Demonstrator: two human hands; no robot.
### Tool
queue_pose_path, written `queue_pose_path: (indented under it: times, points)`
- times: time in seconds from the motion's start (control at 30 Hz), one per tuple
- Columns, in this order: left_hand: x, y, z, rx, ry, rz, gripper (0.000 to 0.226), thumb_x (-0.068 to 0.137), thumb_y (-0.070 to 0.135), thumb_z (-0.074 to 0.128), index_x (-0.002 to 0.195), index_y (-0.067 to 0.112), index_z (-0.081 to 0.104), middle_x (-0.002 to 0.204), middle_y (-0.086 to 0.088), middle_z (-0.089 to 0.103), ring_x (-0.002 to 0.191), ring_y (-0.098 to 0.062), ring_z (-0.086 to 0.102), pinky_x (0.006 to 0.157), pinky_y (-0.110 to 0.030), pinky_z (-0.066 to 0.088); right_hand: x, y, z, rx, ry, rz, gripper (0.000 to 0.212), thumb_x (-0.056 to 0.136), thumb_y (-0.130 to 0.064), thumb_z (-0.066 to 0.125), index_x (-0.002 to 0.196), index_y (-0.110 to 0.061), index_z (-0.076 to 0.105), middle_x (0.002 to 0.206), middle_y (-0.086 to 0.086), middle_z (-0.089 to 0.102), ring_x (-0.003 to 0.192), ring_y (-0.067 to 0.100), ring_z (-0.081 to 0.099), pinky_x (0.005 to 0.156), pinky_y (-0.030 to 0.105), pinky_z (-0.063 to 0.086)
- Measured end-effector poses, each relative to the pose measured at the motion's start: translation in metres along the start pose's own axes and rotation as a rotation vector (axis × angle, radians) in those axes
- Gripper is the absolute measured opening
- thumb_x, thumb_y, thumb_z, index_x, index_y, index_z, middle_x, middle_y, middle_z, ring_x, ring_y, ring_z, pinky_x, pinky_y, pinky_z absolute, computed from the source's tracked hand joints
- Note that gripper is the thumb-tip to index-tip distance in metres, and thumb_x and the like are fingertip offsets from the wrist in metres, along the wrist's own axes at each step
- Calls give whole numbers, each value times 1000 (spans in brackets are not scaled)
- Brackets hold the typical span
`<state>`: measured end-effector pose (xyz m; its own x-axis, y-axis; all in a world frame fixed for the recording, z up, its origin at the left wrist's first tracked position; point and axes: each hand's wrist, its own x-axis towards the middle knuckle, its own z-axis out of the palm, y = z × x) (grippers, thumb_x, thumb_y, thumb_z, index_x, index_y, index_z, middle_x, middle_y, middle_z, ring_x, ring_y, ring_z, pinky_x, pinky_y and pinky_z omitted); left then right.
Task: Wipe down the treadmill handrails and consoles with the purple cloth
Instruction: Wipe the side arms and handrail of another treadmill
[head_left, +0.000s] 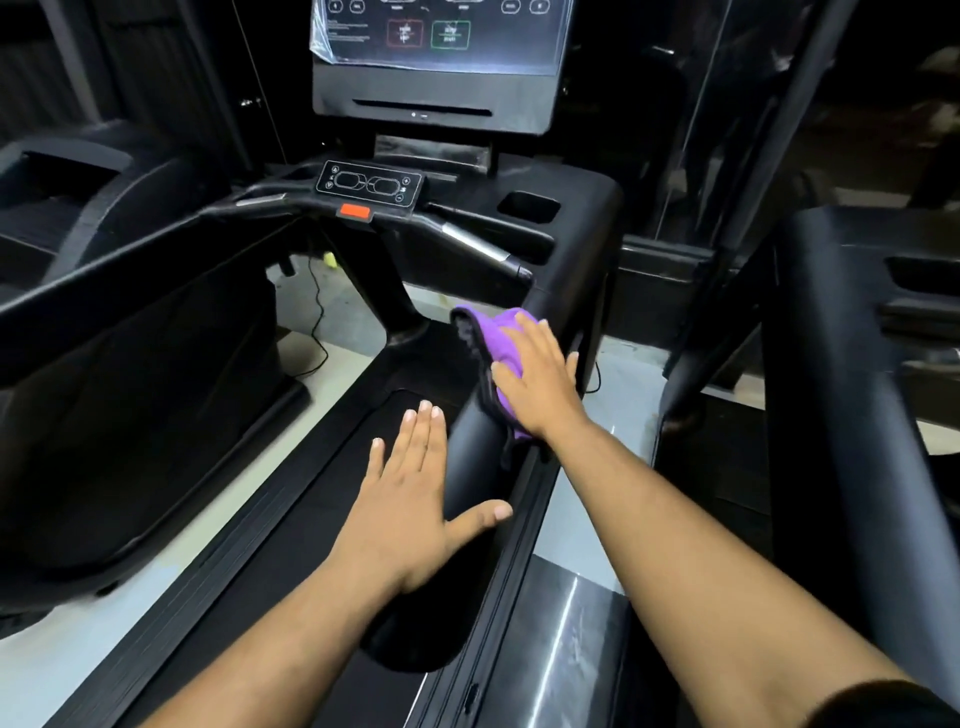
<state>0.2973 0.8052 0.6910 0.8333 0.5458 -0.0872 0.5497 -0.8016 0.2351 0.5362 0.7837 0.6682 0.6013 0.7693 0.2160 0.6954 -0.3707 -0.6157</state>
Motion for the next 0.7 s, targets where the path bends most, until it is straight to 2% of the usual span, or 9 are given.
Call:
queue_pose_path:
  times: [0.07,0.13,0.23,0.3,0.43,0.53,0.57,0.63,0.7]
  points:
    - [-1,0,-1,-10,5,-1,127,65,101,1,156,18,-29,161,6,-37,148,-8,-37,123,-38,-17,14,-5,1,18,11,67,57,99,-38,51,154,-25,41,170,-9,15,158,17,1,124,62,2]
    - [1,-1,1,-35,11,9,130,63,103,0,157,18,-28,161,6,-36,149,-8,-35,124,-38,-16,1,-4,9,20,29,44,55,100,-39,51,152,-23,45,170,-9,17,158,18,3,125,58,9]
    - [1,-2,1,-136,50,14,133,62,105,1,160,18,-23,165,5,-30,151,-7,-30,127,-42,-12,-52,-13,22,120,68,-38,65,93,-46,43,153,-22,45,168,-9,23,158,19,7,125,55,14]
    - [-3,-3,1,-245,116,1,135,61,106,2,161,18,-19,169,3,-23,154,-7,-24,128,-44,-10,-92,-22,30,216,91,-71,70,90,-49,37,157,-26,38,168,-9,23,158,17,5,127,52,12]
    - [-20,-5,-5,-454,238,-113,138,59,106,0,164,17,-4,173,0,-4,159,-12,-7,128,-46,-3,-152,-37,47,325,108,-117,65,94,-44,40,157,-41,23,168,-11,21,159,14,1,128,47,13]
    - [-53,-7,0,-521,251,-159,139,58,107,2,166,19,7,173,1,6,159,-14,0,127,-52,2,-198,-68,50,325,73,-130,67,91,-43,38,149,-67,14,167,-21,16,158,9,-2,128,49,12]
    - [-65,-8,5,-538,238,-163,136,59,107,4,165,21,11,173,0,11,159,-16,4,127,-55,4,-211,-78,51,319,54,-119,67,89,-44,35,150,-66,15,166,-25,13,158,8,-3,128,49,11]
    - [-95,-16,18,-605,226,-162,122,66,105,13,160,29,28,165,-1,35,155,-24,24,124,-61,17,-239,-99,53,296,14,-97,72,85,-45,32,156,-47,23,162,-31,9,157,6,-4,128,49,11]
    - [-129,-26,20,-719,217,-131,94,78,98,28,143,34,50,140,2,60,134,-22,53,115,-54,37,-267,-116,53,282,-31,-98,73,85,-47,31,158,-38,27,163,-28,11,157,7,-4,128,49,11]
